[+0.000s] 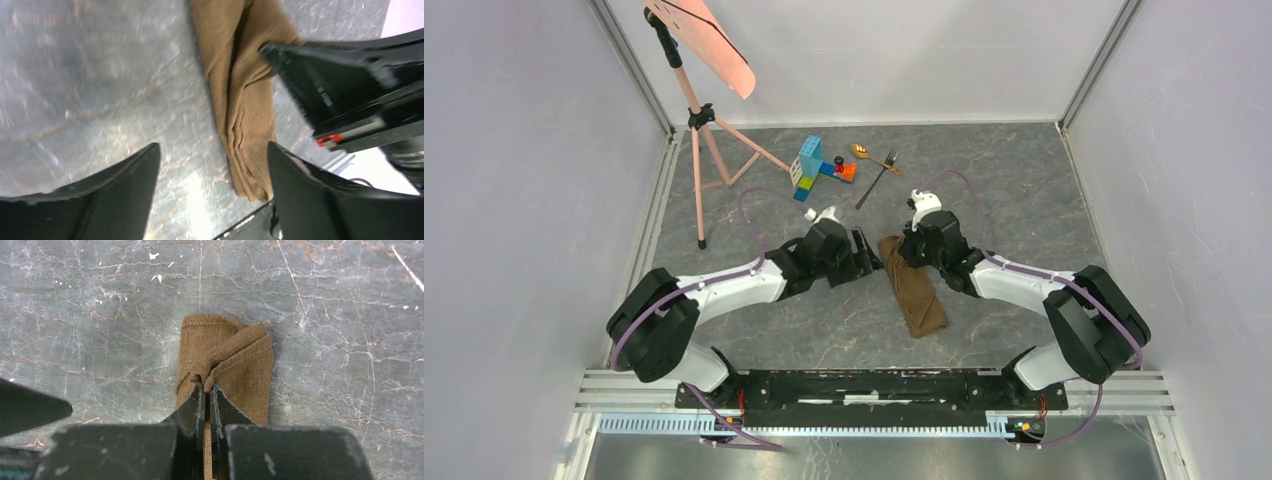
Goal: Fold the napkin into a case and place the utensils inside
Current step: Pick up the top corner of the smaller rectangle folded napkin from the center of the board, then grasp the top corner of the smaller rectangle folded napkin from the folded napkin.
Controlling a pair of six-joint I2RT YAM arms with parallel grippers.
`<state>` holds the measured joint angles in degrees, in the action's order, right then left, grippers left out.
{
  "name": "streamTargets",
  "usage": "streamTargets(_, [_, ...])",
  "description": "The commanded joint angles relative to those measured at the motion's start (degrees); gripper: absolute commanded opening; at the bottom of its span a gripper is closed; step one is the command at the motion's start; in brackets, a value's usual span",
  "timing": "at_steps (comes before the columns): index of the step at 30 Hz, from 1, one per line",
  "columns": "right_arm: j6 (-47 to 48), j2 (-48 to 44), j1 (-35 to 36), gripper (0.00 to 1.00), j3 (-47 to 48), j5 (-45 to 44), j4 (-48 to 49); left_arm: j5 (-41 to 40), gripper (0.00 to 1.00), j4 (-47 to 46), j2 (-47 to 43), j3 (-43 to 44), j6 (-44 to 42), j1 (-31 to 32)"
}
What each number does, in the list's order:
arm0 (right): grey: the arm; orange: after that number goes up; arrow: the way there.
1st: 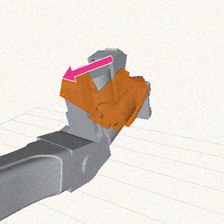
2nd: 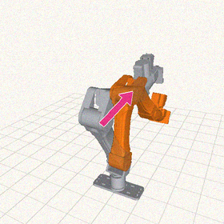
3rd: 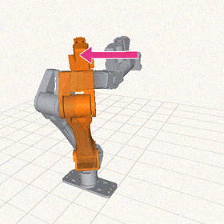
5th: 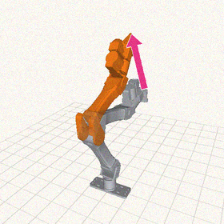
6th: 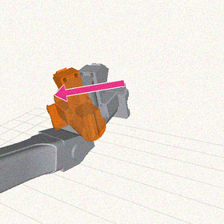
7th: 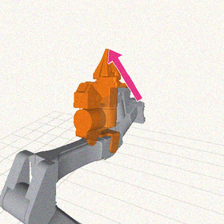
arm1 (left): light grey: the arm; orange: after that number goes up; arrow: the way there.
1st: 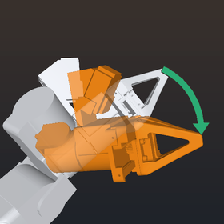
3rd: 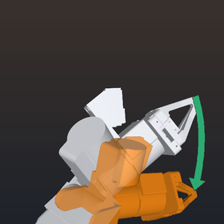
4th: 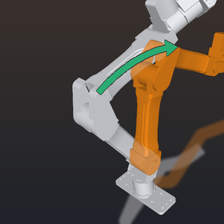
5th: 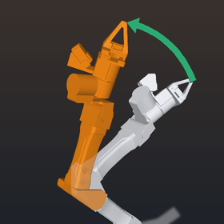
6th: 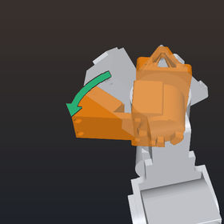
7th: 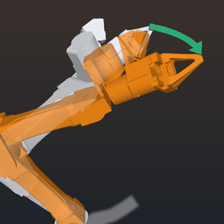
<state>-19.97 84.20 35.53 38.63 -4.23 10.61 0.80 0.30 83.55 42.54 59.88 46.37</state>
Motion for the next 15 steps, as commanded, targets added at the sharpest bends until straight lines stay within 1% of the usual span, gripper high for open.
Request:
streamTargets(1, [-4.27,-2.72,-2.61,0.00,-3.01,6.86,5.49,-7.65,0.75,6.20,4.55,9.97,-15.66,-0.05])
streamTargets(2, [-4.96,-2.81,-3.07,0.00,-3.44,7.11,5.56,-8.64,0.67,6.47,6.85,11.66,-17.02,-0.05])
streamTargets(4, [-5.48,-2.69,-3.70,0.00,-3.82,8.21,6.01,-10.93,0.61,6.25,10.74,15.14,-20.38,0.49])
streamTargets(8, [-6.52,-3.16,-5.07,0.00,-4.93,9.99,7.07,-14.93,0.39,5.44,16.98,20.52,-29.38,2.47])
streamTargets(10, [-6.88,-3.36,-5.55,0.00,-5.32,10.53,7.28,-14.34,0.33,5.21,19.66,22.56,-32.92,2.54])
streamTargets(15, [-6.93,-3.74,-5.91,0.00,-5.48,11.00,7.32,-17.03,0.32,5.76,23.16,25.62,-38.35,4.05])
